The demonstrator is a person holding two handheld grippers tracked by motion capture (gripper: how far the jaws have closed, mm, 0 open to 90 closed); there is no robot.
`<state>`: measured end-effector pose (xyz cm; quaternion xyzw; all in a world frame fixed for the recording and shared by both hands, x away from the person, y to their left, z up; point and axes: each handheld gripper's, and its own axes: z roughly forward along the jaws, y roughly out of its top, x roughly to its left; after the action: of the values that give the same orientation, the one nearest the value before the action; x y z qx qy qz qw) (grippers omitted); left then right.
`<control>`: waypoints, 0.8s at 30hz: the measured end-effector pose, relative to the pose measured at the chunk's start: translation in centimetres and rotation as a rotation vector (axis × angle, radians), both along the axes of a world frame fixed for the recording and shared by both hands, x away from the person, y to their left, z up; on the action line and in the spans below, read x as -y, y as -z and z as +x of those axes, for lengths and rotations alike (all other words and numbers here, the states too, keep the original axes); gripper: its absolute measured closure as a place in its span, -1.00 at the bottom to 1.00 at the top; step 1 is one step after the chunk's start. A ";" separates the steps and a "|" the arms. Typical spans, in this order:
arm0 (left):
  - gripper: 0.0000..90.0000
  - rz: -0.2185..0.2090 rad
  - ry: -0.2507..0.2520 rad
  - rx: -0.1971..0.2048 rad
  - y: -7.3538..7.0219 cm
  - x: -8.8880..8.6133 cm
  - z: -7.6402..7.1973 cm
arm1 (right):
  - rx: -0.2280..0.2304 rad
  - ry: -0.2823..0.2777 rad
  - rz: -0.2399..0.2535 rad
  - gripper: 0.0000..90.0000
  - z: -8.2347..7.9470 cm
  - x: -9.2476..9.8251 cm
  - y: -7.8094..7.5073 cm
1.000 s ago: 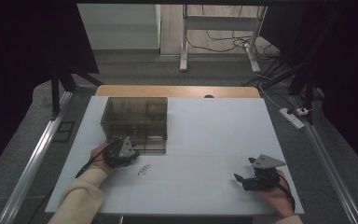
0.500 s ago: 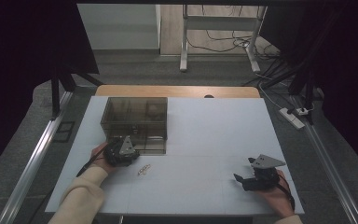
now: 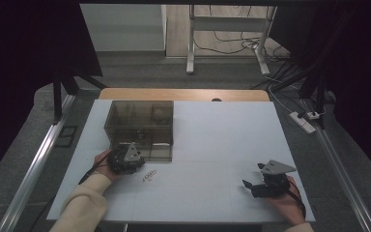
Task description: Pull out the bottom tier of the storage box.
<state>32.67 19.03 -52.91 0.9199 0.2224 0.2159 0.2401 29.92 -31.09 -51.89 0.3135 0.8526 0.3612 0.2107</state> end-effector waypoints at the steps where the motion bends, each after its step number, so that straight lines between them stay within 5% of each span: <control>1: 0.29 -0.001 0.000 0.001 0.0 0.0 0.0 | -0.001 0.000 0.000 -0.70 0.0 0.0 0.0; 24: 0.35 -0.029 0.003 -0.010 -0.2 0.3 -0.1 | -0.006 -0.002 0.001 -0.70 0.0 -0.1 0.1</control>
<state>32.59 18.70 -52.74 0.9178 0.2253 0.2076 0.2524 29.94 -30.99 -51.98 0.3138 0.8534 0.3607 0.2077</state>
